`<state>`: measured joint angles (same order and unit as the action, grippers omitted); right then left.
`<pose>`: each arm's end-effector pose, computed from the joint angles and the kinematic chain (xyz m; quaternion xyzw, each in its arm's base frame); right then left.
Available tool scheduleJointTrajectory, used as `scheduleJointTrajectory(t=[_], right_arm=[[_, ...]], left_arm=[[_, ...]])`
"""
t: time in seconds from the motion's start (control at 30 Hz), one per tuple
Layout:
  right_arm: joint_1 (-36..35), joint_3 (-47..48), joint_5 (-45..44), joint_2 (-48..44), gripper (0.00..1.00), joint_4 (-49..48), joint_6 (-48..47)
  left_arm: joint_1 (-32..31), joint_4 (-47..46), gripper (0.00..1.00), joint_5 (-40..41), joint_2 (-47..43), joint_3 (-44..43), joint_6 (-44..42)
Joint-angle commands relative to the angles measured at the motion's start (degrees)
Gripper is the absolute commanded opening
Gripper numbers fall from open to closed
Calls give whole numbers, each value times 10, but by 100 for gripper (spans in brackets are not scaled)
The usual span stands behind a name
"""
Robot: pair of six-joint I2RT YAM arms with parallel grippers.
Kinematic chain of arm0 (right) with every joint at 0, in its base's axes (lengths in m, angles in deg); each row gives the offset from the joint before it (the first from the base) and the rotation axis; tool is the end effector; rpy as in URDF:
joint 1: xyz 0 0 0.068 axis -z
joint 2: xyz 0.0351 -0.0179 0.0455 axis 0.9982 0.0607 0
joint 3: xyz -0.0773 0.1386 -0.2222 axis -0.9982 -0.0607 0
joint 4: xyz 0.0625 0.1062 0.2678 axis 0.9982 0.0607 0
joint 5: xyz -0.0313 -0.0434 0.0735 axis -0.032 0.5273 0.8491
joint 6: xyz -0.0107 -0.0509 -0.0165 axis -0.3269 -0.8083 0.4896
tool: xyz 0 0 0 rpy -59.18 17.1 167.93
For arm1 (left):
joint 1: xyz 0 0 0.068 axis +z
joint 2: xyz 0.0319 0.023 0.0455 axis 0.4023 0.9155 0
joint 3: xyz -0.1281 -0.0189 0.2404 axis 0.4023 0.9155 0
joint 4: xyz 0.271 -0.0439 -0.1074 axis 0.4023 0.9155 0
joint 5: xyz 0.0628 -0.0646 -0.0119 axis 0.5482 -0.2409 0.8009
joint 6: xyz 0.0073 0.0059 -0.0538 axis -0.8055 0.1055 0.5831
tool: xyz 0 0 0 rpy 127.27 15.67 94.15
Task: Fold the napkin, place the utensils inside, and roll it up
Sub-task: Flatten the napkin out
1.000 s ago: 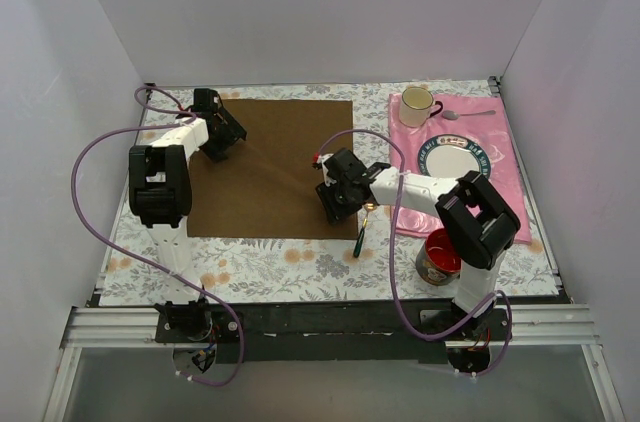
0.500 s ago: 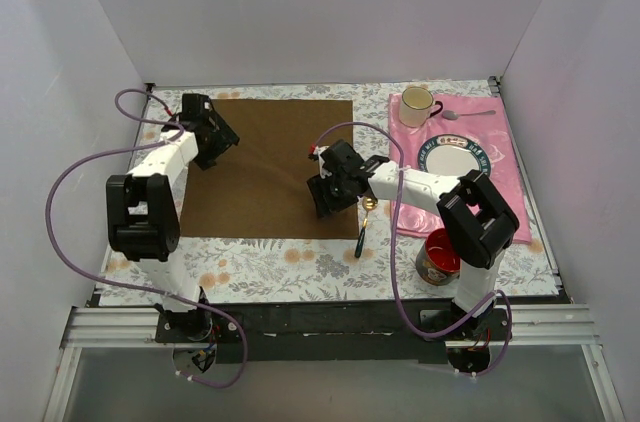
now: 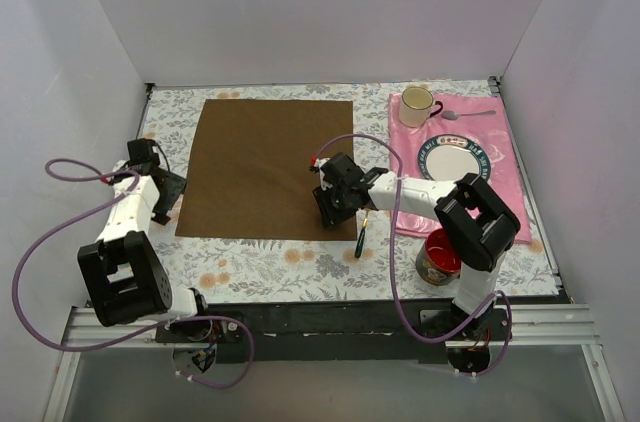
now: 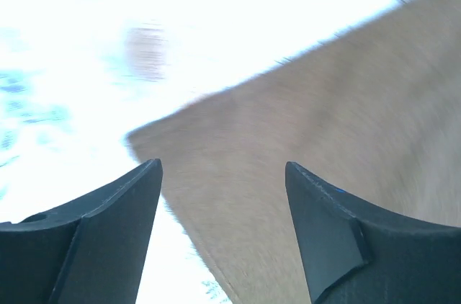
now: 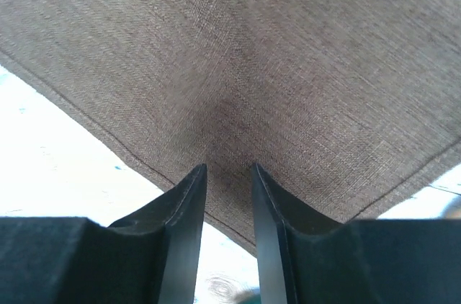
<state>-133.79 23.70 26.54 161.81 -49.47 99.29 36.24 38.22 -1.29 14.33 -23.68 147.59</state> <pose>0.2706 0.2973 0.1458 -0.2700 0.9187 0.1816 0.2239 0.2894 0.0720 0.2107 -0.7544 0.6137 -0.0458 0.2282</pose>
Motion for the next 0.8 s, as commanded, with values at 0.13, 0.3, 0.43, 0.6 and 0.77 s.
scheduleJointTrajectory(t=[0.13,0.3,0.43,0.6,0.77], right_arm=[[-20,-23,28,-48,41,-15,7],[4,20,39,-94,50,3,-32],[63,4,91,-118,51,-14,-40],[113,-21,116,-153,51,-29,-42],[125,-29,115,-171,51,-30,-54]], left_arm=[[75,35,67,20,-50,71,84],[94,15,63,40,-33,92,77],[102,-12,56,50,-39,114,51],[103,-51,50,38,-25,134,11],[103,-82,49,40,-22,147,-21]])
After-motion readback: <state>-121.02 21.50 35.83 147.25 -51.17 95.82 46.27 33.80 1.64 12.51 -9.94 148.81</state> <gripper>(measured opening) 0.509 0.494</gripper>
